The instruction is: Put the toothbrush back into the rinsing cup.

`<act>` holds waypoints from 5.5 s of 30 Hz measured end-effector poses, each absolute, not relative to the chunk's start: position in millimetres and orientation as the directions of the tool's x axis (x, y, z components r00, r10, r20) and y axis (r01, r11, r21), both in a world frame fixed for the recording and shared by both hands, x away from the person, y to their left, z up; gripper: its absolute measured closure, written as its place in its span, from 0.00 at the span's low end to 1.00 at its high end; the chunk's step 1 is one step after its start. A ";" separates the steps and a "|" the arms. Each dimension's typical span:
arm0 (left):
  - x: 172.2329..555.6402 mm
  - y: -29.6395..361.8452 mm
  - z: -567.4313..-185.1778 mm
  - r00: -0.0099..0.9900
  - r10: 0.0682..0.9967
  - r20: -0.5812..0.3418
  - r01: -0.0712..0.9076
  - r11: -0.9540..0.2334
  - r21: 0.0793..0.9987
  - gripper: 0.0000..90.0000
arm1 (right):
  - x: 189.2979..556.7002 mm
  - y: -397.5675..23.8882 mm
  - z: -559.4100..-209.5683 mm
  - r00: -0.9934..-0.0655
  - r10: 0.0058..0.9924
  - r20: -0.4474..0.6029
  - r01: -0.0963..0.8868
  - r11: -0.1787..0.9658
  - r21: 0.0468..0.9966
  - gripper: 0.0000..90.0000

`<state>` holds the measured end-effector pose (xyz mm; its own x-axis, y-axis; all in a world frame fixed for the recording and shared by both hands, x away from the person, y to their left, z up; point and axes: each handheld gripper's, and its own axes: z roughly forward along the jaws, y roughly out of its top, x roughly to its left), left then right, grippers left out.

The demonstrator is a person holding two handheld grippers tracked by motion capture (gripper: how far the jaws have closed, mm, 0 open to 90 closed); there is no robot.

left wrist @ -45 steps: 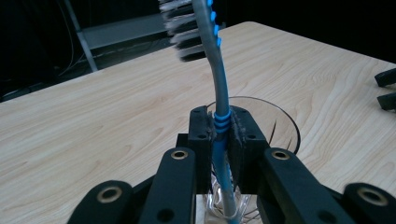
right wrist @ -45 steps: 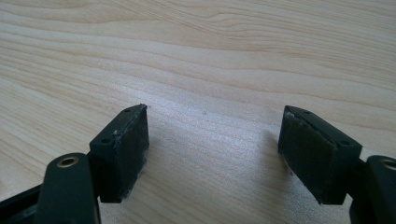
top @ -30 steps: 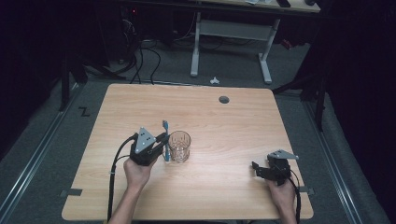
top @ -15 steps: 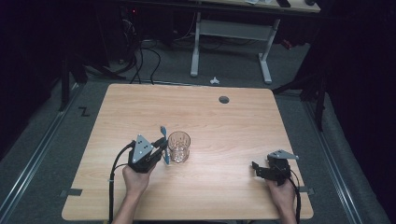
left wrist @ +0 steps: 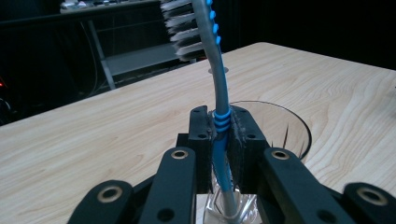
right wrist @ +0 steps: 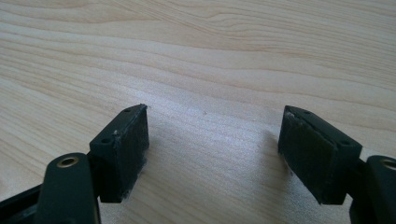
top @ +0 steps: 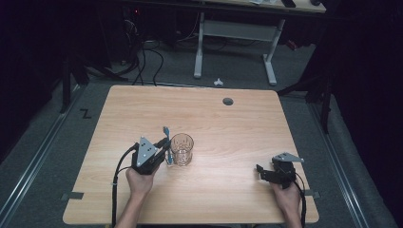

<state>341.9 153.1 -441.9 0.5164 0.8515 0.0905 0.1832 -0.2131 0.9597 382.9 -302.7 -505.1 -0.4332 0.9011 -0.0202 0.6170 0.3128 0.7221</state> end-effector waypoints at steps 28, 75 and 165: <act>347.7 152.9 -442.2 0.534 0.842 0.074 0.241 -0.236 0.941 0.90 | 382.9 -302.7 -505.1 -0.433 0.901 -0.020 0.617 0.313 0.722 0.27; 356.7 168.1 -435.2 0.525 0.844 -0.113 0.425 -0.145 0.894 0.54 | 383.0 -302.8 -505.1 -0.433 0.901 -0.020 0.617 0.313 0.722 0.27; 328.7 244.4 -460.9 0.335 0.927 -0.166 0.515 -0.032 0.857 0.50 | 382.6 -302.6 -505.1 -0.432 0.902 -0.019 0.618 0.312 0.722 0.27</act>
<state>328.7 244.4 -460.9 0.3353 0.9273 -0.1663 0.5146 -0.0324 0.8568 382.6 -302.6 -505.1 -0.4319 0.9017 -0.0194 0.6180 0.3116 0.7218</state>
